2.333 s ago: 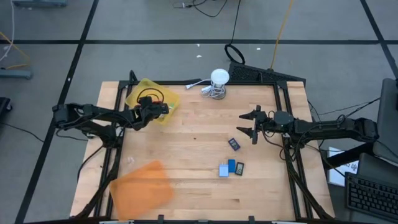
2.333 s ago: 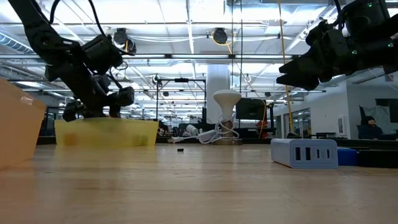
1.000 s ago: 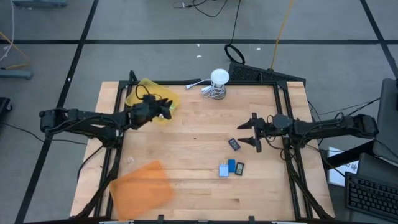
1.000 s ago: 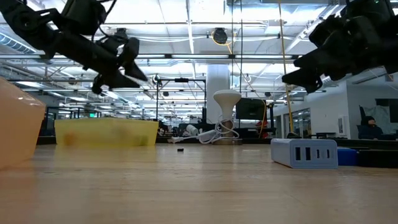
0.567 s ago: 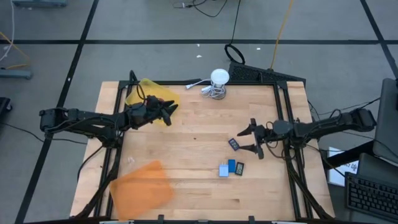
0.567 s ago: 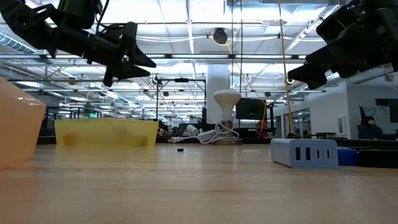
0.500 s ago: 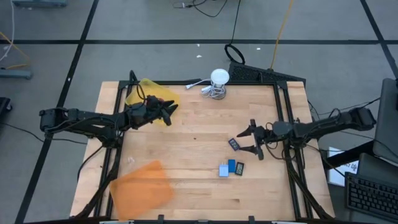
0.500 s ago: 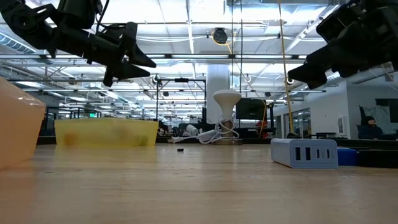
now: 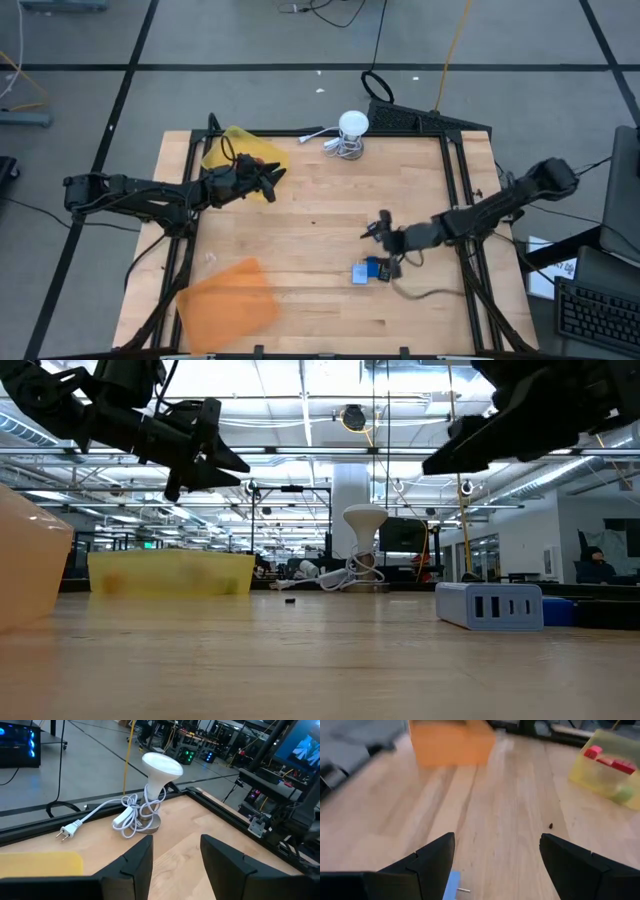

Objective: Pick & Place Office items
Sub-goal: Put the light blue charger adapter into the yellow bin

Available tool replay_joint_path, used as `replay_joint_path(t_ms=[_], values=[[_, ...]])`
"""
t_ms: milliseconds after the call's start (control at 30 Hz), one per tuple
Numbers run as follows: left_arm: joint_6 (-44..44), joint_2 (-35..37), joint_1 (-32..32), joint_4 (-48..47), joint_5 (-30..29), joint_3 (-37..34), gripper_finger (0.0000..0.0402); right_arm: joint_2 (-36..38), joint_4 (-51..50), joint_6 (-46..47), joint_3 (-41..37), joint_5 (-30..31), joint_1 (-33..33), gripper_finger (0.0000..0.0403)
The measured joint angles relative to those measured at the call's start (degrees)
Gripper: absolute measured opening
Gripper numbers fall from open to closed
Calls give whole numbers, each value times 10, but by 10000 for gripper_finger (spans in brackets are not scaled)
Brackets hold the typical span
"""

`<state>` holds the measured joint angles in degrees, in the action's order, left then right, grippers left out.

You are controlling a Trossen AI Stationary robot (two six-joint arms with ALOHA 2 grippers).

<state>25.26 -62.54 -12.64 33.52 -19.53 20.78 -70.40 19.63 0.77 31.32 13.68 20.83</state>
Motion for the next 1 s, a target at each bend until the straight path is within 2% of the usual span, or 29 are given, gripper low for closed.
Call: replay_joint_path(t_ms=[167,300,500,833,1000], values=[[7,0,0,-19,0,0,152,-93,-54,-13,86,24,24,293],[8,0,0,-28,0,0,159,-131,-97,-9,111,20,36,320],[24,0,0,-30,-1,0,177,-161,-155,47,113,12,52,335],[44,0,0,-36,-29,0,196,-177,-145,101,113,13,56,330],[49,0,0,-39,-29,0,189,-182,-140,108,114,12,72,329]])
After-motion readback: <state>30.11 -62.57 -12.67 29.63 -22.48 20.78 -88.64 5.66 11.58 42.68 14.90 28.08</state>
